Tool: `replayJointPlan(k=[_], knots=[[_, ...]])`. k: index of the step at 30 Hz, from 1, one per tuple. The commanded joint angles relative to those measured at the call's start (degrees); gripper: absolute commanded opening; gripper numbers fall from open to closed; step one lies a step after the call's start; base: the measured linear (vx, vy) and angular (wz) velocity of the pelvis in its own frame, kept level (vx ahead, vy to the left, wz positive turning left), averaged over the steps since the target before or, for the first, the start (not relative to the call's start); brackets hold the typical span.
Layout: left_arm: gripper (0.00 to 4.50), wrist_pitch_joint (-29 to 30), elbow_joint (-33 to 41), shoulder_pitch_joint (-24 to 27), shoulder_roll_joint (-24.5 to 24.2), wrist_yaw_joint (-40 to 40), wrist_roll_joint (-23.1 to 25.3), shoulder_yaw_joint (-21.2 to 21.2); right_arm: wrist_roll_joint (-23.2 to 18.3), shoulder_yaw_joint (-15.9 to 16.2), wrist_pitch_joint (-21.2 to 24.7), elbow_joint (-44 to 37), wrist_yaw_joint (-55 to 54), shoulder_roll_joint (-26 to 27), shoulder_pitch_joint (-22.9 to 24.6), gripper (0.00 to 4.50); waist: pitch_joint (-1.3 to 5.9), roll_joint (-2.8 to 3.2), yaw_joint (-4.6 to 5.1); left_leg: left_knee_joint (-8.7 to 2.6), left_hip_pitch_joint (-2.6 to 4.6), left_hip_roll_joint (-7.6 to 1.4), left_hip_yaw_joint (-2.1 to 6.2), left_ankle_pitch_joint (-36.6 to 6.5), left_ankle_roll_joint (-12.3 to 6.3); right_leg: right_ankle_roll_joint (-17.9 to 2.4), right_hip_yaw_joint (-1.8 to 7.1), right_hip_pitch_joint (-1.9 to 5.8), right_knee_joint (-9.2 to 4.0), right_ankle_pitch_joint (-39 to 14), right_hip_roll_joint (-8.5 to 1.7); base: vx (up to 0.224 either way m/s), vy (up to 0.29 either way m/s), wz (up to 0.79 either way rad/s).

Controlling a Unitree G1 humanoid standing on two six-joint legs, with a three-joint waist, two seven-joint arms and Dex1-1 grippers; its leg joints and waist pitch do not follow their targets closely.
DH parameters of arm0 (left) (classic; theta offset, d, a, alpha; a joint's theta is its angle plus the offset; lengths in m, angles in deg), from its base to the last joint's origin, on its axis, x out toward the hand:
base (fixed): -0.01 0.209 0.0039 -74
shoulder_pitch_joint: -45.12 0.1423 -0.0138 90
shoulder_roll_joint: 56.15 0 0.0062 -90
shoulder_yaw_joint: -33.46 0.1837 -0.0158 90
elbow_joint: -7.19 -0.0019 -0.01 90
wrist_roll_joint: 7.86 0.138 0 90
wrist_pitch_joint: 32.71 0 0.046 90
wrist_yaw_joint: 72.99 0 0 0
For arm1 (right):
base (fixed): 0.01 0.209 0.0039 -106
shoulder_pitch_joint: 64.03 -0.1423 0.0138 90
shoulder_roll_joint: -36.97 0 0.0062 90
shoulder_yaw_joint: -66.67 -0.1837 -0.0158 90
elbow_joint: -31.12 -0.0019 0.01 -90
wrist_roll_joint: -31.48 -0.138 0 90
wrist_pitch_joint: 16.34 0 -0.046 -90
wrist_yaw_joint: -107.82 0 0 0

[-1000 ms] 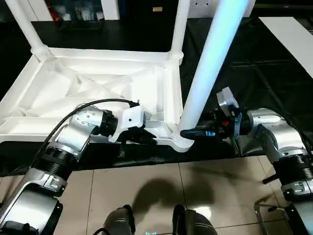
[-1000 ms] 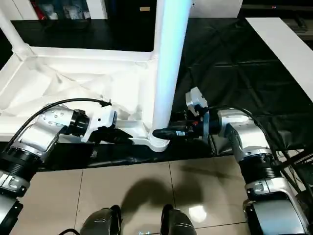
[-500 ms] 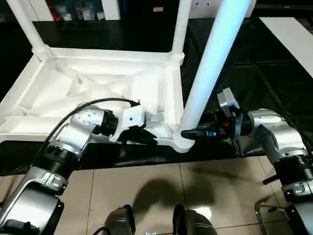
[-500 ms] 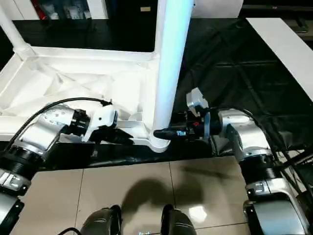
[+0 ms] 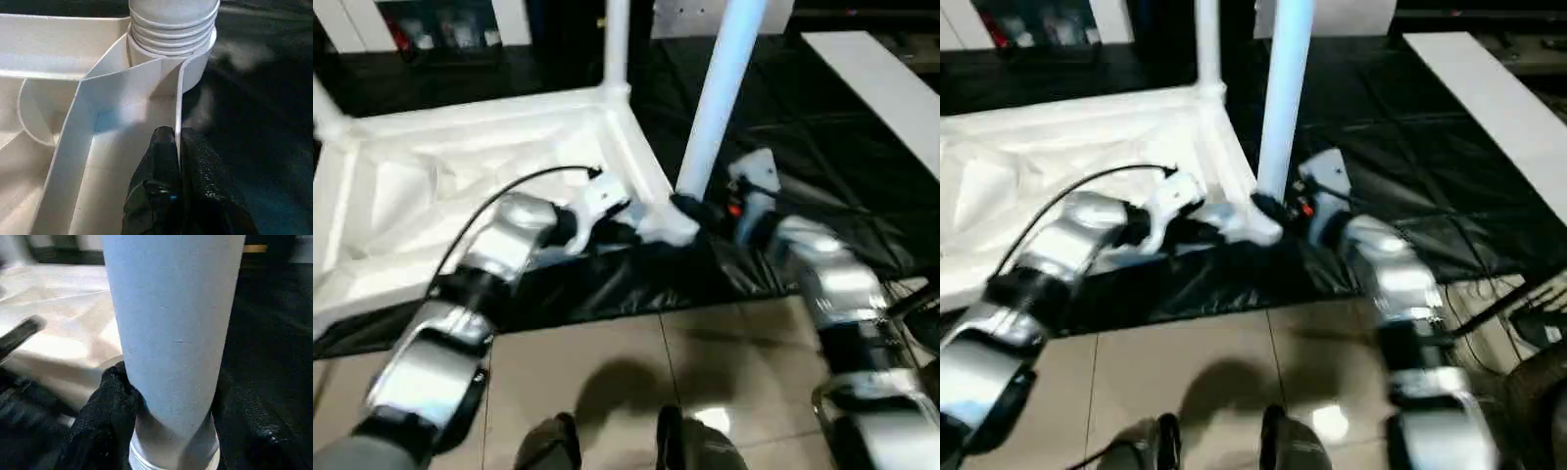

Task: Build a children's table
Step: Rotate leg to tighten

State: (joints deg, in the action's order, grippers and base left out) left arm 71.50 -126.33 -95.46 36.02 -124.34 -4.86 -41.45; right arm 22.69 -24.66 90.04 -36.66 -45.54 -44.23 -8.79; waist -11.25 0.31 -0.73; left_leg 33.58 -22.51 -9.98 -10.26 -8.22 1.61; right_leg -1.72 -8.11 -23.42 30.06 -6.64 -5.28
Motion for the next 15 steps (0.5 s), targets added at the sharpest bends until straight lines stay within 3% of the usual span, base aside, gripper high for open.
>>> replayJointPlan(k=[1,2,3,4,5,6,7,8,9,10,11,12,15], knots=[[0.0,0.5,-0.5,-3.1,3.2,8.0,0.2,-2.2,0.4,1.7,2.6,2.4,-7.4,5.1,0.0,1.93,4.27,1.09,0.4,-4.95,3.3,-3.77,3.23,-34.4,1.69,-3.9,1.15,1.83,-4.99,-36.4,-4.02,0.0,0.0,0.0],[0.0,0.8,-1.0,-3.8,4.7,9.6,-0.1,-2.7,-0.6,-1.8,0.9,4.3,-15.6,9.0,-1.3,1.93,4.16,1.21,0.91,-6.04,2.59,-4.52,3.92,-38.8,2.41,-3.7,0.72,2.88,-3.52,-33.0,-3.48,0.0,0.0,0.0],[0.0,0.6,-1.2,-4.0,5.2,10.5,-0.2,-3.0,-1.2,-2.6,0.6,5.0,-17.2,10.1,-1.9,1.93,4.11,1.79,0.62,-7.74,2.08,-5.35,3.83,-43.0,3.31,-5.1,1.79,3.1,-0.77,-28.5,-3.12,0.0,0.0,0.0],[0.0,0.6,-1.4,-4.3,5.8,11.0,-0.3,-3.3,-1.1,-2.7,0.1,5.1,-17.8,11.0,-2.3,1.93,4.06,1.39,0.45,-8.24,2.71,-4.92,3.2,-44.9,4.27,-6.4,2.71,2.26,0.13,-25.3,-2.83,0.0,0.0,0.0],[0.0,0.6,-1.4,-4.3,6.0,11.0,-0.3,-3.3,-0.6,-2.1,-0.5,4.8,-17.4,11.2,-2.4,1.93,4.03,0.89,0.4,-7.39,3.36,-3.96,2.77,-43.9,4.35,-6.5,3.12,1.43,-1.22,-27.2,-3.29,0.0,0.0,0.0],[0.0,0.6,-1.5,-4.4,6.2,11.0,-0.3,-3.3,-0.1,-1.6,-0.9,4.6,-17.3,11.4,-2.4,2.49,4.11,-0.24,0.17,-4.05,4.51,-1.35,2.22,-36.1,3.22,-5.1,3.08,0.39,-4.88,-37.9,-5.46,0.0,0.0,0.0],[0.0,0.2,-1.7,-4.4,6.4,11.0,-0.2,-3.1,0.7,-1.0,-1.6,4.1,-17.1,11.8,-2.4,2.49,4.1,-0.44,-0.24,-2.87,4.17,-0.58,2.05,-30.2,1.92,-3.8,3.18,0.87,-5.9,-42.6,-6.37,0.0,0.0,0.0],[0.0,-0.2,-1.7,-4.4,6.3,11.1,0.0,-3.0,0.9,-0.9,-1.8,4.0,-17.1,12.0,-2.4,2.63,4.26,-0.55,-1.06,-2.96,1.9,-0.44,2.13,-19.8,-0.39,-1.4,3.73,3.12,-5.83,-45.2,-7.11,0.0,0.0,0.0],[0.0,-0.7,-1.8,-4.1,6.0,10.6,0.1,-2.7,0.8,-1.2,-1.6,3.5,-16.8,11.9,-2.0,2.66,4.44,-0.25,-1.51,-4.05,1.13,-1.08,2.37,-16.1,-1.4,-0.9,3.68,3.38,-5.27,-41.8,-6.21,0.0,0.0,0.0],[0.0,-1.1,-1.8,-3.9,5.8,10.2,0.1,-2.5,0.7,-1.4,-1.4,3.1,-16.6,11.8,-1.7,2.85,4.7,0.1,-1.47,-4.73,1.46,-1.99,2.7,-17.1,-1.61,-2.2,3.39,2.88,-4.57,-36.0,-5.13,0.0,0.0,0.0],[0.0,-1.6,-1.7,-3.5,5.2,9.2,0.2,-2.3,1.1,-1.3,-2.2,2.5,-15.7,10.7,-1.2,2.85,4.85,0.16,-1.34,-4.89,1.92,-2.4,2.73,-18.5,-1.6,-3.2,3.41,2.5,-4.3,-33.4,-4.75,0.0,0.0,0.0],[0.0,-1.9,-1.7,-3.1,4.7,8.7,0.4,-2.2,1.7,-1.1,-3.0,2.1,-15.2,9.6,-0.6,2.97,4.99,0.22,-1.16,-4.93,2.44,-2.7,2.61,-20.9,-1.58,-5.4,3.61,2.17,-3.85,-29.4,-4.51,0.0,0.0,0.0],[0.0,-3.1,-1.4,-2.1,3.6,7.4,0.8,-2.0,1.7,-1.1,-4.6,1.1,-13.2,7.6,0.6,3.16,5.13,0.21,-1.32,-4.88,2.17,-2.55,2.33,-21.2,-2.13,-8.2,4.05,2.64,-3.2,-25.7,-4.72,0.0,0.0,0.0]])
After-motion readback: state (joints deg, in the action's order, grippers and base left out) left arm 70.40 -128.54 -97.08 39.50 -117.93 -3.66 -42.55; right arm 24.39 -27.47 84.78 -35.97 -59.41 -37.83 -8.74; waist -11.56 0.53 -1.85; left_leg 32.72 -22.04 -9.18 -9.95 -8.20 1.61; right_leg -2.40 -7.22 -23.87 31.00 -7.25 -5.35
